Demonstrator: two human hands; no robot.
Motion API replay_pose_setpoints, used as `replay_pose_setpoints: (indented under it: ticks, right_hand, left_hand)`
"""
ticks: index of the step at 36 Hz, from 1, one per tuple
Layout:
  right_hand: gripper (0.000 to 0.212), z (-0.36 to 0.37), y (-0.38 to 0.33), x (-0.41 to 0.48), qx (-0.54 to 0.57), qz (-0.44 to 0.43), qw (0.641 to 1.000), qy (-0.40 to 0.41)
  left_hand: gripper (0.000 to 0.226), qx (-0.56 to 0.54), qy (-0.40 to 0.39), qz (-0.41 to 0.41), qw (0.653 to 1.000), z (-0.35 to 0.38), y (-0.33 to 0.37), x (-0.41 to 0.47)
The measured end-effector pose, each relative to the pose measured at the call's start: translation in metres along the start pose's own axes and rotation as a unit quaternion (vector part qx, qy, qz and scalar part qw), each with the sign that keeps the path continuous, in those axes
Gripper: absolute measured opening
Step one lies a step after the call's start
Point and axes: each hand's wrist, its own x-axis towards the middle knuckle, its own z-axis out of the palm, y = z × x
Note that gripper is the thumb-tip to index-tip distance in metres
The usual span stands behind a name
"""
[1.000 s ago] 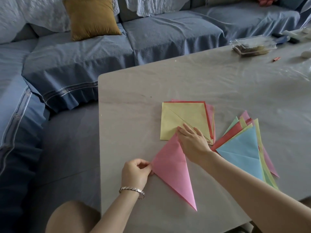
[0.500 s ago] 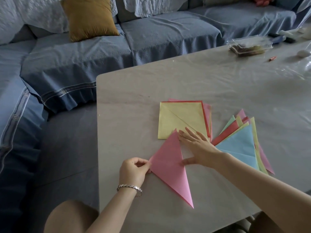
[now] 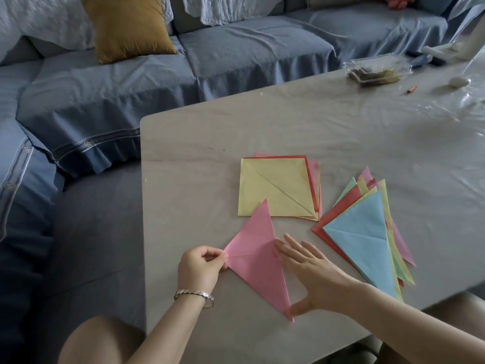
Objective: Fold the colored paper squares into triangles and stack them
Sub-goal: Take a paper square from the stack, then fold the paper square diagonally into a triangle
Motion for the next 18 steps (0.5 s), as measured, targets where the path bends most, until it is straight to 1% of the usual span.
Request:
replay_pose_setpoints:
  ticks: [4, 6, 8, 9, 11, 13, 15, 17, 18]
  right_hand:
    - [0.132, 0.003, -0.001, -0.006, 0.003, -0.012, 1.000, -0.014]
    - [0.134, 0.001, -0.004, -0.009, 0.024, -0.009, 0.999, -0.023]
    - [0.126, -0.002, -0.008, -0.012, 0.105, 0.021, 0.994, -0.004]
    - [0.118, -0.003, -0.010, -0.012, 0.167, 0.040, 0.985, 0.027]
    - [0.094, -0.005, -0.013, -0.011, 0.278, 0.058, 0.950, 0.131]
    - [0.084, -0.009, -0.014, -0.009, 0.361, 0.066, 0.903, 0.224]
    - [0.073, -0.014, -0.014, -0.009, 0.440, 0.072, 0.849, 0.282]
    - [0.048, -0.021, -0.012, -0.011, 0.455, 0.100, 0.817, 0.340]
    - [0.039, -0.025, -0.009, -0.013, 0.453, 0.119, 0.803, 0.370]
  left_hand:
    - [0.020, 0.001, 0.005, 0.001, 1.000, 0.001, 0.001, -0.002]
    - [0.020, -0.003, 0.005, 0.004, 1.000, 0.000, 0.001, -0.002]
    - [0.020, -0.019, 0.007, 0.006, 1.000, 0.000, 0.002, -0.003]
    - [0.019, -0.033, 0.008, 0.008, 0.999, 0.001, 0.003, -0.004]
    - [0.016, -0.075, 0.005, 0.013, 0.997, 0.003, 0.009, -0.008]
    - [0.016, -0.127, -0.009, 0.020, 0.992, 0.007, 0.018, -0.012]
    - [0.015, -0.156, -0.027, 0.037, 0.987, 0.013, 0.028, -0.016]
    - [0.013, -0.163, -0.049, 0.055, 0.984, 0.019, 0.039, -0.021]
    - [0.013, -0.160, -0.061, 0.062, 0.983, 0.023, 0.044, -0.021]
